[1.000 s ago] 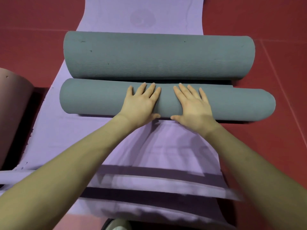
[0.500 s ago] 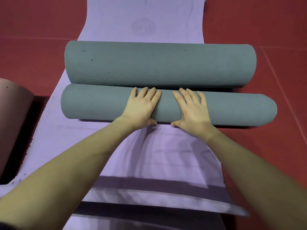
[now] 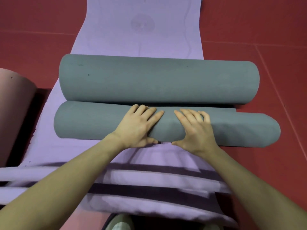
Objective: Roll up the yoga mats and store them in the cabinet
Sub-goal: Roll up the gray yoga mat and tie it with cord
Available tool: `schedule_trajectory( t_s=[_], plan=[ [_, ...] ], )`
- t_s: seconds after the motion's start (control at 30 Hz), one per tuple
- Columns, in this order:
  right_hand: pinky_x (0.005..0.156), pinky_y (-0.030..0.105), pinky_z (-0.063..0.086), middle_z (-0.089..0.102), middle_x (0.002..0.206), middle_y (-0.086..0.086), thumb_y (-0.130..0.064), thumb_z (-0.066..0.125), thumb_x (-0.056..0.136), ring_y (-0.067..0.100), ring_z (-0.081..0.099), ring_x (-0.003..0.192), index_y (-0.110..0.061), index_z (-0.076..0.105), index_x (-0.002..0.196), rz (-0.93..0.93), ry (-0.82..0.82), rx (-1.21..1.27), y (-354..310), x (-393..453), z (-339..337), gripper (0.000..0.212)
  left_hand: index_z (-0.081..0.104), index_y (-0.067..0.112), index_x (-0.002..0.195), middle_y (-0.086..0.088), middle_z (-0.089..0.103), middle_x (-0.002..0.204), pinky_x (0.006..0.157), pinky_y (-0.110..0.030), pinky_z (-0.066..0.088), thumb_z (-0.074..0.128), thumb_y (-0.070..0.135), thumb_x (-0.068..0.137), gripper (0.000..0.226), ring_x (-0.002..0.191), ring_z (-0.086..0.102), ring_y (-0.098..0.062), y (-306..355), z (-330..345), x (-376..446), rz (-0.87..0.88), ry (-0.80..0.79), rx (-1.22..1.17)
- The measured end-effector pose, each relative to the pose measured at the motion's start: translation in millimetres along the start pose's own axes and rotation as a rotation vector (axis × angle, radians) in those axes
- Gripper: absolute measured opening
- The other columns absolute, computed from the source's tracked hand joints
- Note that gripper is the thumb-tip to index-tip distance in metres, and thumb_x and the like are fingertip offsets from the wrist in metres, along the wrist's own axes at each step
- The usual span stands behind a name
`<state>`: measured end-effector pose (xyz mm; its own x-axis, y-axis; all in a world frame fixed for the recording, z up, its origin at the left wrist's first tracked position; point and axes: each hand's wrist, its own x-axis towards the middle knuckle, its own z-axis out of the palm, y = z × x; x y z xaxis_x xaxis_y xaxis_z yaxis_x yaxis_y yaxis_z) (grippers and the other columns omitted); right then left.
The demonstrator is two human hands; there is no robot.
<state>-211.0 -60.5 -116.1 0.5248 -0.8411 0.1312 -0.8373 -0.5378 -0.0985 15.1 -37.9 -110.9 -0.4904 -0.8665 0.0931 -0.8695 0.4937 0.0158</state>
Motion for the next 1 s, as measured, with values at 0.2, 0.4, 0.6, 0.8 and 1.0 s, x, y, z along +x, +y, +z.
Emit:
schedule_trajectory(
  t_s=[0.2,0.4,0.6,0.8,1.0],
  plan=[
    [0.093,0.043,0.031,0.060,0.125,0.008,-0.057,0.086,0.031,0.027,0.058,0.111,-0.012,0.057,0.125,0.010,-0.007,0.028,-12,-34,-8,0.108,0.051,0.008,0.131,-0.015,0.061,0.120,0.080,-0.040,0.036,0.055,0.071,0.064,0.092,0.088,0.056,-0.032,23,-1,-24,0.034,-0.022,-0.011],
    [0.101,0.035,0.021,0.053,0.135,-0.002,-0.057,0.085,0.042,0.021,0.049,0.122,-0.021,0.051,0.133,0.015,-0.111,0.129,-14,-53,-25,0.104,0.056,0.013,0.130,-0.006,0.064,0.114,0.078,-0.037,0.046,0.050,0.077,0.062,0.093,0.085,0.056,-0.027,39,-9,-41,0.050,-0.008,-0.080],
    [0.110,0.028,0.008,0.031,0.149,-0.010,-0.060,0.077,0.059,0.010,0.026,0.134,-0.037,0.030,0.145,0.031,-0.303,0.202,-10,-50,-30,0.101,0.052,0.018,0.135,-0.006,0.059,0.130,0.090,-0.037,0.041,0.033,0.078,0.074,0.088,0.101,0.058,-0.029,40,-11,-41,-0.068,-0.119,-0.179],
    [0.100,0.029,0.014,0.031,0.106,-0.007,-0.062,0.079,0.050,0.018,0.035,0.104,-0.031,0.047,0.137,0.030,-0.193,0.216,-8,-48,-30,0.098,0.041,0.022,0.143,-0.008,0.027,0.155,0.110,-0.038,0.019,-0.006,0.062,0.078,0.090,0.139,0.031,-0.027,50,-22,-21,-0.236,-0.208,-0.171],
    [0.103,0.031,0.016,0.052,0.117,-0.008,-0.063,0.066,0.066,0.015,0.043,0.116,-0.027,0.055,0.120,0.099,-0.121,0.307,-3,-43,-27,0.065,0.021,0.024,0.151,0.008,0.003,0.160,0.108,-0.040,0.014,0.013,0.055,0.099,0.061,0.139,0.017,-0.028,42,-18,13,-0.423,-0.294,-0.137]
  ],
)
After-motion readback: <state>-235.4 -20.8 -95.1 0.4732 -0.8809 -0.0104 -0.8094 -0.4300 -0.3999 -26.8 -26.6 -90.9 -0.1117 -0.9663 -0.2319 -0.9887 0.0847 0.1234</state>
